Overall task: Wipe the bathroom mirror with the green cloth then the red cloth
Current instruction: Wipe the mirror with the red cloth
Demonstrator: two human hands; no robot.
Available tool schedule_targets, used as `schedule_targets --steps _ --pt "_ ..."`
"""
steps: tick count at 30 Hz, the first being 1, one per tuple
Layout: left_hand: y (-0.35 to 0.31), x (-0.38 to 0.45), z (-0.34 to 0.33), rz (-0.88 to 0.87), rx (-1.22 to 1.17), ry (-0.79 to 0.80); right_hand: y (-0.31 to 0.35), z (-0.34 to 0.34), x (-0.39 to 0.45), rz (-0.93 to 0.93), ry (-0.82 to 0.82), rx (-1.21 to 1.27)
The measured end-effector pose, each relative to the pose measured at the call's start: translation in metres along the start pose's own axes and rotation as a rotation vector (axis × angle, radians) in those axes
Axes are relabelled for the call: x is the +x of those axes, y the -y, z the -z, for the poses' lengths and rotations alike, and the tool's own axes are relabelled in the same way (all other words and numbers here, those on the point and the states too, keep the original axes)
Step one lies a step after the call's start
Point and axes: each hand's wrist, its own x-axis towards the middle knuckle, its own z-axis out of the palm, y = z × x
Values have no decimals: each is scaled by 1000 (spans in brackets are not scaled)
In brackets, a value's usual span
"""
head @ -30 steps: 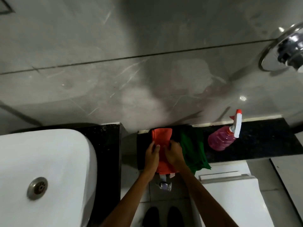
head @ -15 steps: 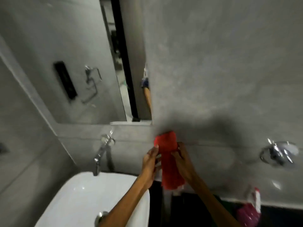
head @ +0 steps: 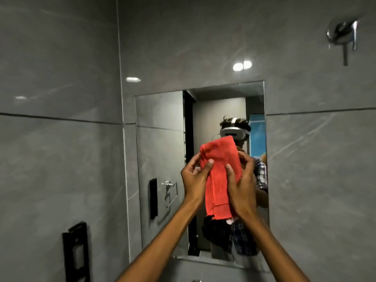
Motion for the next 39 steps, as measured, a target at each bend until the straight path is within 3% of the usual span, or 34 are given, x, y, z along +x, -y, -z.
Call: schedule_targets --steps 2,4,5,6,7,9,12,15,18,21,23,26,28,33,39 --pt "1 -4 -10 -88 199 -67 -15 -5 -6 44 -141 -117" --pt "19 -20 -5 -121 328 -21 -35 -7 -29 94 -207 -279" --pt "27 -16 -6 -137 382 14 -42 -9 -28 69 -184 -353" --pt "90 -13 20 -69 462 -28 -95 -37 -55 -35 -98 -496" --pt "109 -11 26 -60 491 -12 -117 -44 -62 -67 -83 -535" --pt "125 -24 44 -125 565 40 -142 -38 -85 139 -17 -706" --pt "120 -20 71 -418 915 103 -144 -35 -86 381 164 -875" --pt "97 8 123 -726 1201 -62 -134 -43 -83 305 158 -926" --pt "65 38 149 -799 1325 -239 -110 -54 -71 228 50 -960" --pt "44 55 151 -801 1336 -204 -92 -72 -73 188 -48 -977" --pt "31 63 146 -788 1342 -173 -94 -80 -91 355 35 -996" --pt "17 80 140 -882 1338 -230 -121 -76 -141 757 271 -1088" --pt "20 89 143 -908 1359 -254 -146 -58 -175 864 355 -1124" --pt "32 88 148 -877 1397 -259 -164 -13 -179 792 377 -1186" --pt "30 90 148 -813 1436 -256 -117 -5 -92 318 -26 -1081"
